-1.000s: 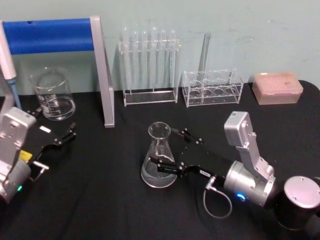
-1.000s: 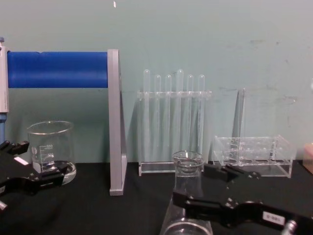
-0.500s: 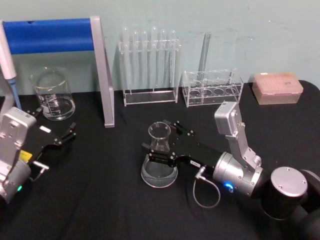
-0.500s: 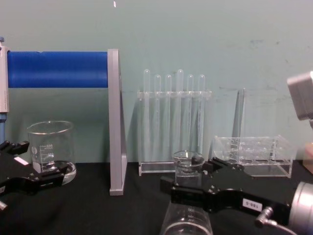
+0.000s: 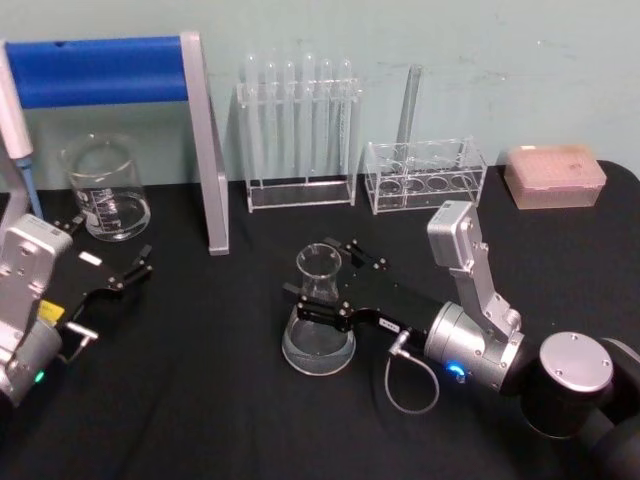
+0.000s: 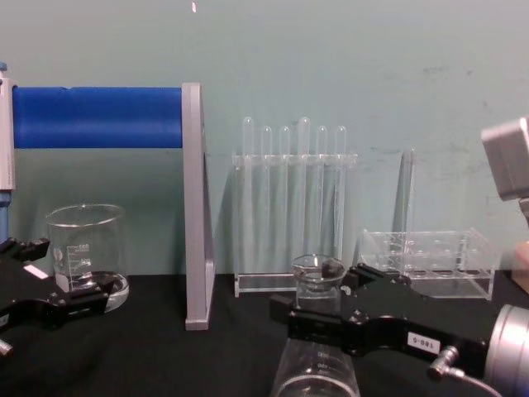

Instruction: Grasp the erlenmeyer flask with one hand, shake it three times, then place it back.

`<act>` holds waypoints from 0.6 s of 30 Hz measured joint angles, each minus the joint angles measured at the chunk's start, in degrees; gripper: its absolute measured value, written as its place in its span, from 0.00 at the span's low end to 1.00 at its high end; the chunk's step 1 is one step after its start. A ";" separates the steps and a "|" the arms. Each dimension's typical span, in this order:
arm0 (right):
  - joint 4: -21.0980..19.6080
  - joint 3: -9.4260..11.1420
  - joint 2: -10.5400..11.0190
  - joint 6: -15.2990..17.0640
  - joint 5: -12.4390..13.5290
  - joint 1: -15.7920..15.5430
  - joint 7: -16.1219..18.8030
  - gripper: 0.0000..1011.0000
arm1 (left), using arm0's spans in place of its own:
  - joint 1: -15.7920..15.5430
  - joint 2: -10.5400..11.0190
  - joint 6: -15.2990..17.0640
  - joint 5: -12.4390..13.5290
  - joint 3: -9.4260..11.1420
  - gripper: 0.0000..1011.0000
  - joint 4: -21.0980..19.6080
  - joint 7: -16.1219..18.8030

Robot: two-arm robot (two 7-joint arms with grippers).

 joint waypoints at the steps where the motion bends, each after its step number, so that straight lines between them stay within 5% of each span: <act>1: -0.03 0.01 0.02 0.00 0.01 -0.03 0.00 0.96 | 0.00 0.00 0.00 0.00 0.00 0.99 0.00 0.00; 12: -0.11 0.02 0.08 0.00 0.06 -0.08 0.00 0.71 | 0.00 0.00 0.00 0.00 0.00 0.99 0.00 0.00; 18: -0.16 0.02 0.10 0.02 0.11 -0.11 0.01 0.47 | 0.00 0.00 0.00 0.00 0.00 0.99 0.00 0.00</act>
